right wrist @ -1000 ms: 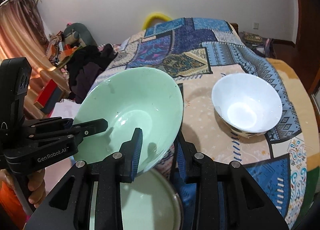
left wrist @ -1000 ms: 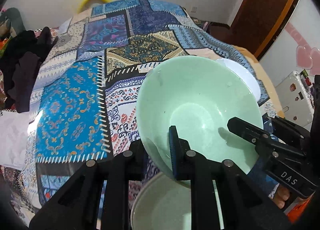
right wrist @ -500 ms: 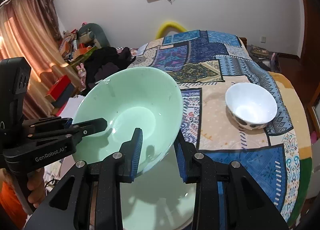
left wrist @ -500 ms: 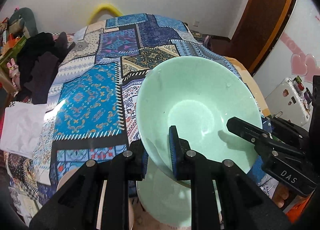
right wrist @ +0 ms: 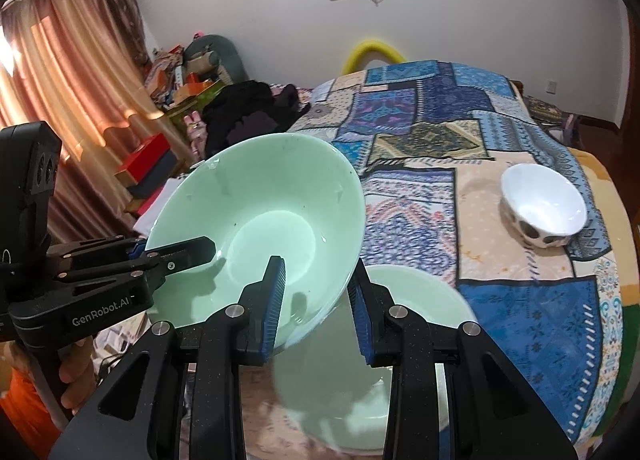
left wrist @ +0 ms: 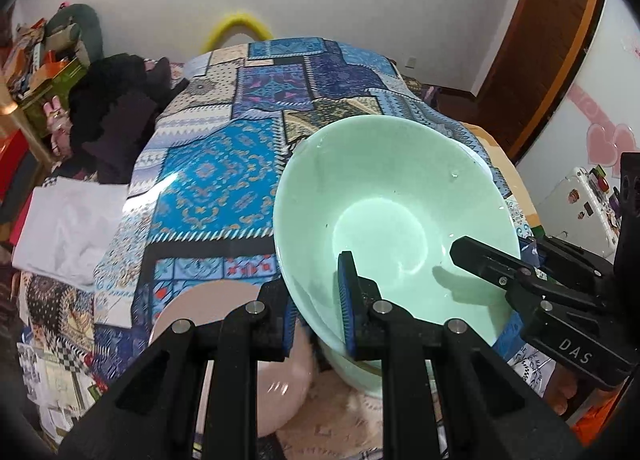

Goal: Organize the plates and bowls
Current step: 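Lift the pale green bowl with both tools over the pink bowl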

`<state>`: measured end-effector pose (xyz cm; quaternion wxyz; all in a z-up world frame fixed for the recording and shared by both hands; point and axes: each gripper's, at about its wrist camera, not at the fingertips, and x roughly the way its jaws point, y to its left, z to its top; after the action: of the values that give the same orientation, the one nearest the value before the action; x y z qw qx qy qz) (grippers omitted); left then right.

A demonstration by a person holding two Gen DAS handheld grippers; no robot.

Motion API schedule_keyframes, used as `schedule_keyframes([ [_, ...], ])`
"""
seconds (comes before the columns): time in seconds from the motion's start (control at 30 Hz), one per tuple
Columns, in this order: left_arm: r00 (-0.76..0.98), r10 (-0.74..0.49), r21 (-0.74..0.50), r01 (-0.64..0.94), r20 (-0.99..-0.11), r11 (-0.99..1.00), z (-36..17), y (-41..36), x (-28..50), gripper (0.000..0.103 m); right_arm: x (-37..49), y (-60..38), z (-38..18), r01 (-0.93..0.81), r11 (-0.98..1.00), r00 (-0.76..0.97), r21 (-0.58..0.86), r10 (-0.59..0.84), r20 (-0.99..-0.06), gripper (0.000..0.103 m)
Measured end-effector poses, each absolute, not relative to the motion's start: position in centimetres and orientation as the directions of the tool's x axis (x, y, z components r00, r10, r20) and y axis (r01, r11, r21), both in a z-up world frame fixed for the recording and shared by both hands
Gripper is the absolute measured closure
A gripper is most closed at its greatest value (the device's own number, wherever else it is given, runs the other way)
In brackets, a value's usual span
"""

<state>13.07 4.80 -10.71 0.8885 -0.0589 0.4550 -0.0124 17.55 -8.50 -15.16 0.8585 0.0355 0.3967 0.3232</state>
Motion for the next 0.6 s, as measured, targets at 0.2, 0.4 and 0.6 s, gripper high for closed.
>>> schedule_keyframes([
  [0.2, 0.584, -0.049, -0.125, -0.09, -0.81, 0.988, -11.1, 7.8, 10.9, 0.085, 16.8, -5.4, -16.0, -0.567, 0.755, 0.429, 0.331, 0.613, -0.663, 0.074],
  [0.4, 0.576, -0.011, -0.115, -0.144, -0.817, 0.983, -12.0, 10.7, 9.0, 0.085, 16.3, -2.5, -17.2, -0.604, 0.721, 0.372, 0.341, 0.633, -0.678, 0.074],
  [0.6, 0.554, 0.013, -0.107, -0.184, -0.833, 0.977, -13.4, 13.1, 7.5, 0.085, 15.7, -0.6, -18.6, -0.619, 0.705, 0.328, 0.347, 0.633, -0.701, 0.074],
])
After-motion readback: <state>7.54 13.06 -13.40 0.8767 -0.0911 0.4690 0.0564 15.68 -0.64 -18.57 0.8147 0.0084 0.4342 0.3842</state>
